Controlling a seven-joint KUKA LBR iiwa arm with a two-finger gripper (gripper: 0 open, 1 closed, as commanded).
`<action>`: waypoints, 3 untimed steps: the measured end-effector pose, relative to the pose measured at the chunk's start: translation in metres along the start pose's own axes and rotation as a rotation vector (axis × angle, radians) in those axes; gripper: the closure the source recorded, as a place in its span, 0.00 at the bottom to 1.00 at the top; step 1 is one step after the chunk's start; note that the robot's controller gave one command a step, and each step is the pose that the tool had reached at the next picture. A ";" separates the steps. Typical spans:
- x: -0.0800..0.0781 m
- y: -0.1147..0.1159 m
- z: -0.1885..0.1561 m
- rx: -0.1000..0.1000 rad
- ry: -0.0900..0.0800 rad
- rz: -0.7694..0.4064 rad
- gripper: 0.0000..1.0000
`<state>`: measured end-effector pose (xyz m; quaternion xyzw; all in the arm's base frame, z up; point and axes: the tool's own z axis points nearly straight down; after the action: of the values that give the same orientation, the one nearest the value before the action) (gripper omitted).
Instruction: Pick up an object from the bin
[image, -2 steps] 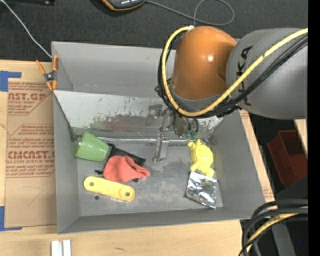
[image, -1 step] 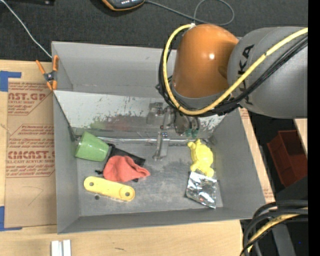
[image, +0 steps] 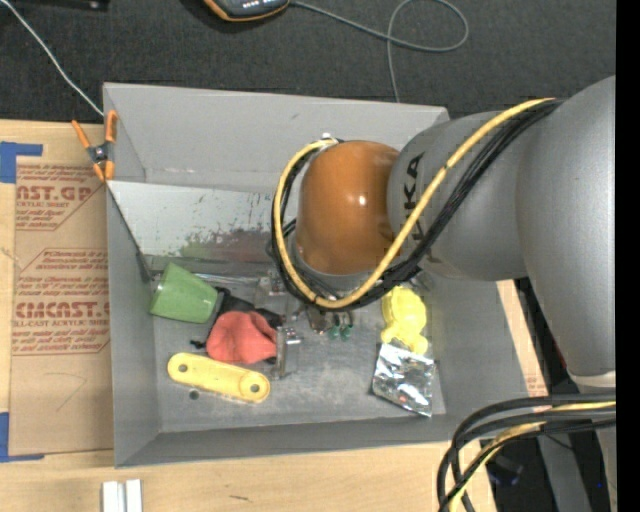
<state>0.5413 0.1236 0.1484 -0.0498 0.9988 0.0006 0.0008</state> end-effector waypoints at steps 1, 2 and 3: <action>0.005 0.005 0.014 0.000 0.001 -0.014 0.00; 0.045 0.018 -0.053 0.000 -0.003 -0.127 0.00; 0.041 0.070 0.053 -0.002 -0.004 -0.062 0.00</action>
Offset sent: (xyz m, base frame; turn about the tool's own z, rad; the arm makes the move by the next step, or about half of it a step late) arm -0.0470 0.0134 0.0504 -0.1257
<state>0.4933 0.1891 0.0957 -0.0806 0.9967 0.0017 0.0027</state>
